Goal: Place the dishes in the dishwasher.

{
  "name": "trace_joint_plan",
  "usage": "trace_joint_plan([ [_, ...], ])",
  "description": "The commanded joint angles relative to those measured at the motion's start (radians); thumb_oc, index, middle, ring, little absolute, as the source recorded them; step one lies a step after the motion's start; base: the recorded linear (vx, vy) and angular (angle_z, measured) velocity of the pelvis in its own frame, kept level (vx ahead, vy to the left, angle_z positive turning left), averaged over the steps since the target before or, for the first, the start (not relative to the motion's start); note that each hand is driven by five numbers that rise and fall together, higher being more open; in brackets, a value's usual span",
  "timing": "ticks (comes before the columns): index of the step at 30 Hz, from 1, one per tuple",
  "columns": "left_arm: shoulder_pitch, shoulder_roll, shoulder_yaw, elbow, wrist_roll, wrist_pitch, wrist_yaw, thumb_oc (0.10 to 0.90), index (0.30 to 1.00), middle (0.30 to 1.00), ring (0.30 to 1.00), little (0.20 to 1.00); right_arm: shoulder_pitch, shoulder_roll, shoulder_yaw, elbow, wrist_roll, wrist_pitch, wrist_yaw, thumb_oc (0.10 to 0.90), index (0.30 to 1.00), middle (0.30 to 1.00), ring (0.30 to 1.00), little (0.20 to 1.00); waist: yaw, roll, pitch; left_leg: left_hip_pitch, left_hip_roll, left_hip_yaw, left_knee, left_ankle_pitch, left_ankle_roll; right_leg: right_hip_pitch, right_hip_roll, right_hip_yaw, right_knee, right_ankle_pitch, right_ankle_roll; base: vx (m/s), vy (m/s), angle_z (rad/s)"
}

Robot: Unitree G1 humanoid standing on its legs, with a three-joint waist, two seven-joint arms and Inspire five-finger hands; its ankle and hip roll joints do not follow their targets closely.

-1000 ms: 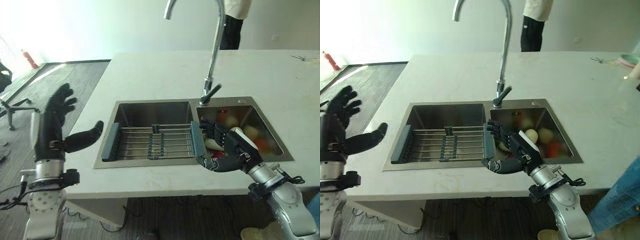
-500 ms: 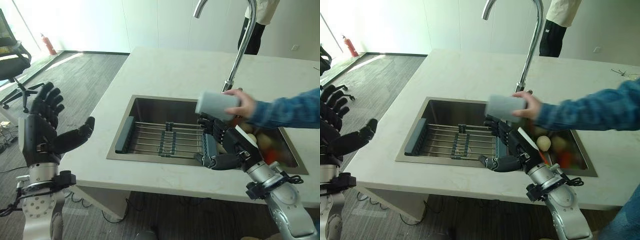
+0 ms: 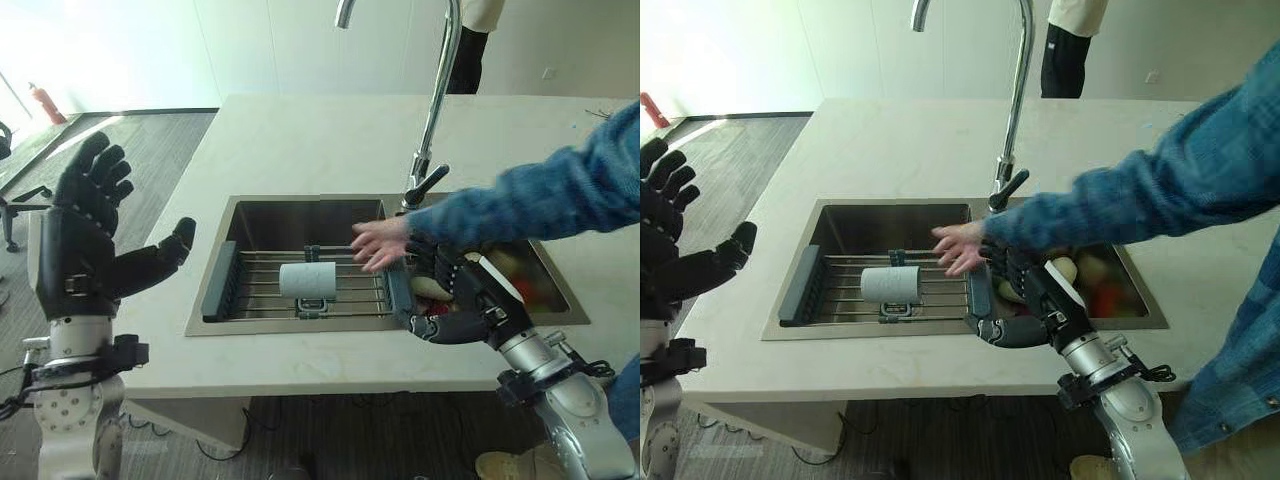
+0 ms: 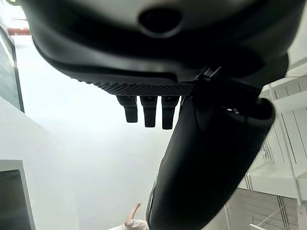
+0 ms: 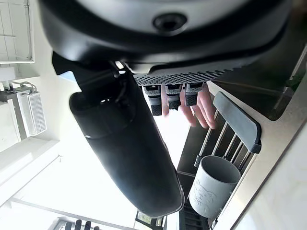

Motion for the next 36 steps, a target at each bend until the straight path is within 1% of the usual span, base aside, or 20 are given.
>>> trace_joint_plan([
  [1,-0.099,0.102,-0.004,-0.086,0.066,-0.038,-0.033,0.8,0.9,0.9,0.9,0.9,-0.095,-0.006,-0.065,-0.112,0.043,-0.112,-0.013,0.8,0.9,0.9,0.9,0.9,-0.005,0.009,-0.019,0.084,0.039,0.034,0.079,-0.217,-0.03,0.026,0.002,0.012,-0.022,-0.05,0.072,0.01,-0.011,-0.1],
  [5,-0.124,0.133,-0.042,-0.071,0.151,0.021,-0.062,0.8,0.9,0.9,0.9,0.9,-0.108,-0.016,-0.058,-0.115,0.045,-0.101,-0.015,0.8,0.9,0.9,0.9,0.9,-0.015,0.014,-0.019,0.086,0.041,0.039,0.079,-0.218,-0.03,0.025,0.006,0.019,-0.022,-0.049,0.072,0.0,-0.002,-0.01],
  [6,-0.133,0.151,-0.057,-0.064,0.177,0.048,-0.082,0.8,0.9,0.9,0.9,0.9,-0.114,-0.025,-0.057,-0.113,0.052,-0.099,-0.016,0.8,0.9,0.9,0.9,0.9,-0.019,0.015,-0.02,0.087,0.042,0.041,0.079,-0.218,-0.03,0.024,0.007,0.02,-0.022,-0.048,0.073,0.0,0.0,0.0],
  [9,-0.153,0.18,-0.084,-0.044,0.228,0.087,-0.125,0.8,0.9,0.9,0.9,0.9,-0.128,-0.035,-0.054,-0.104,0.059,-0.097,-0.014,0.8,0.9,0.9,0.9,0.9,-0.025,0.019,-0.02,0.088,0.043,0.045,0.079,-0.217,-0.03,0.022,0.009,0.024,-0.022,-0.046,0.074,0.0,0.001,-0.04],
  [11,-0.191,0.235,-0.134,-0.006,0.291,0.142,-0.176,0.8,0.9,0.9,0.9,0.9,-0.152,-0.056,-0.037,-0.091,0.067,-0.091,-0.02,0.8,0.9,0.9,0.9,0.9,-0.034,0.027,-0.021,0.089,0.045,0.051,0.079,-0.216,-0.029,0.02,0.011,0.029,-0.022,-0.044,0.074,0.0,0.009,-0.05],
  [12,-0.206,0.255,-0.152,0.009,0.32,0.155,-0.189,0.8,0.9,0.9,0.9,0.9,-0.159,-0.062,-0.032,-0.085,0.069,-0.092,-0.022,0.8,0.9,0.9,0.9,0.9,-0.036,0.03,-0.022,0.09,0.046,0.053,0.079,-0.216,-0.029,0.02,0.012,0.03,-0.022,-0.043,0.075,0.01,0.01,-0.03],
  [17,-0.293,0.364,-0.209,0.085,0.344,0.226,-0.273,0.8,0.9,0.9,0.9,0.9,-0.191,-0.099,-0.012,-0.065,0.088,-0.088,-0.033,0.8,0.9,0.9,0.9,0.9,-0.05,0.045,-0.024,0.09,0.047,0.063,0.079,-0.215,-0.028,0.015,0.016,0.038,-0.022,-0.041,0.076,0.0,0.005,-0.09],
  [18,-0.307,0.387,-0.217,0.103,0.343,0.235,-0.282,0.8,0.9,0.9,0.9,0.9,-0.192,-0.106,-0.011,-0.063,0.093,-0.087,-0.029,0.8,0.9,0.9,0.9,0.9,-0.055,0.049,-0.025,0.092,0.048,0.066,0.079,-0.215,-0.028,0.014,0.017,0.041,-0.022,-0.04,0.076,0.0,0.0,0.0],
  [22,-0.367,0.433,-0.254,0.164,0.334,0.266,-0.313,0.8,0.9,0.9,0.9,0.9,-0.202,-0.122,-0.011,-0.057,0.106,-0.079,-0.021,0.8,0.9,0.9,0.9,0.9,-0.071,0.059,-0.028,0.094,0.05,0.078,0.079,-0.215,-0.029,0.01,0.022,0.053,-0.022,-0.039,0.076,0.02,0.006,-0.08],
  [26,-0.421,0.437,-0.3,0.219,0.339,0.28,-0.322,0.8,0.9,0.9,0.9,0.9,-0.217,-0.126,-0.005,-0.043,0.107,-0.075,-0.021,0.8,0.9,0.9,0.9,0.9,-0.082,0.062,-0.029,0.097,0.05,0.085,0.079,-0.218,-0.027,0.008,0.027,0.064,-0.022,-0.039,0.076,0.02,0.005,-0.09],
  [36,-0.475,0.436,-0.361,0.286,0.338,0.309,-0.353,0.8,0.9,0.9,0.9,0.9,-0.22,-0.132,-0.007,-0.04,0.11,-0.062,-0.016,0.8,0.9,0.9,0.9,0.9,-0.101,0.066,-0.03,0.104,0.05,0.097,0.079,-0.223,-0.023,0.004,0.037,0.083,-0.022,-0.039,0.074,0.01,-0.001,-0.06],
])
